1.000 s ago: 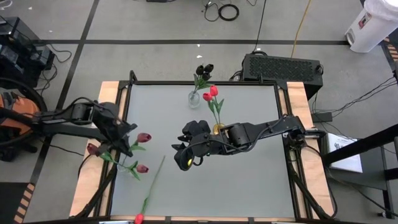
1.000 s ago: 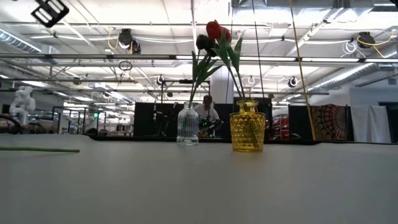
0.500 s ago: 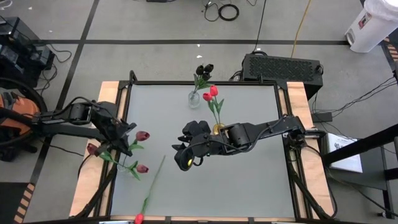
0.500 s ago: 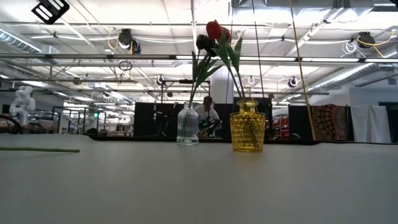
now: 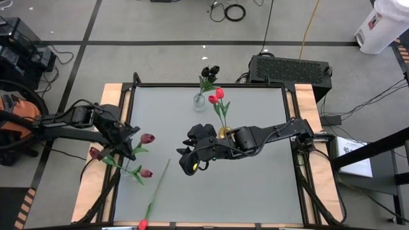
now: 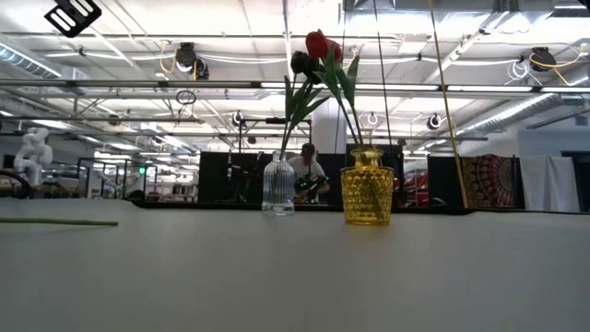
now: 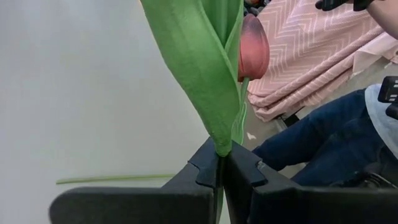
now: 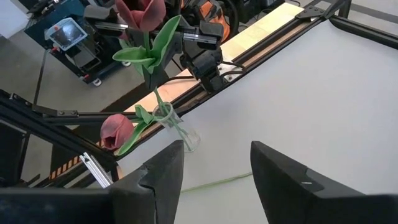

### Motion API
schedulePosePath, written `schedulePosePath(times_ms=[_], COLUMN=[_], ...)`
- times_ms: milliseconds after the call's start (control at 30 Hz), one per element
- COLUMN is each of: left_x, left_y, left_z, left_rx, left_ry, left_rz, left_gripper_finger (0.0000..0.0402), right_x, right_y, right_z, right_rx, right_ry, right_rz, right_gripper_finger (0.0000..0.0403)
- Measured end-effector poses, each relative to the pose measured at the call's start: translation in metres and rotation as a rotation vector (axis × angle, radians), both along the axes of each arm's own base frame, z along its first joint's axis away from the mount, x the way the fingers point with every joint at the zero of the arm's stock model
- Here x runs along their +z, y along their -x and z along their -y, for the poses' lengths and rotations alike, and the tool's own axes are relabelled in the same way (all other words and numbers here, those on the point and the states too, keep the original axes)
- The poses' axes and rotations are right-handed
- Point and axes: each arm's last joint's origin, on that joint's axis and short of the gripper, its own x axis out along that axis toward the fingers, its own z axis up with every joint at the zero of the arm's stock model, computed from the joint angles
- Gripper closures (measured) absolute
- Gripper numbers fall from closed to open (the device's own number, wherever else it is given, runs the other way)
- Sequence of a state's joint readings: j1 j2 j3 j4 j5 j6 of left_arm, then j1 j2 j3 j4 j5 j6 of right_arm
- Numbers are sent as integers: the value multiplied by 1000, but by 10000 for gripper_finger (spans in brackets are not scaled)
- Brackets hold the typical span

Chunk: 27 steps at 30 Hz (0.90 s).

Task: Sort flowers into vase by color
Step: Put the red tulip into the bottom transparent bin

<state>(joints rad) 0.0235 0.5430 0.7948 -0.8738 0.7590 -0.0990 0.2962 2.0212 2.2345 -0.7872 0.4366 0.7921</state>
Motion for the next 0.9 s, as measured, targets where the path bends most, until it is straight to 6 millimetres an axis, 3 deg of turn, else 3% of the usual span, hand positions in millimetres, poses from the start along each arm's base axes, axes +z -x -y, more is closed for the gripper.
schedulePosePath(times_ms=[267,600,900], left_x=[0,0,0], left_y=[0,0,0], left_z=[0,0,-1], left_rx=[1,17,24], left_ry=[-1,-14,-25], left_rz=[1,2,6], left_gripper_finger=[382,306,297], right_x=[0,0,0], right_y=[0,0,0], right_z=[0,-1,-2], right_rx=[0,15,39], right_ry=[0,-9,-34], right_rz=[0,-2,-6], right_gripper_finger=[225,225,225])
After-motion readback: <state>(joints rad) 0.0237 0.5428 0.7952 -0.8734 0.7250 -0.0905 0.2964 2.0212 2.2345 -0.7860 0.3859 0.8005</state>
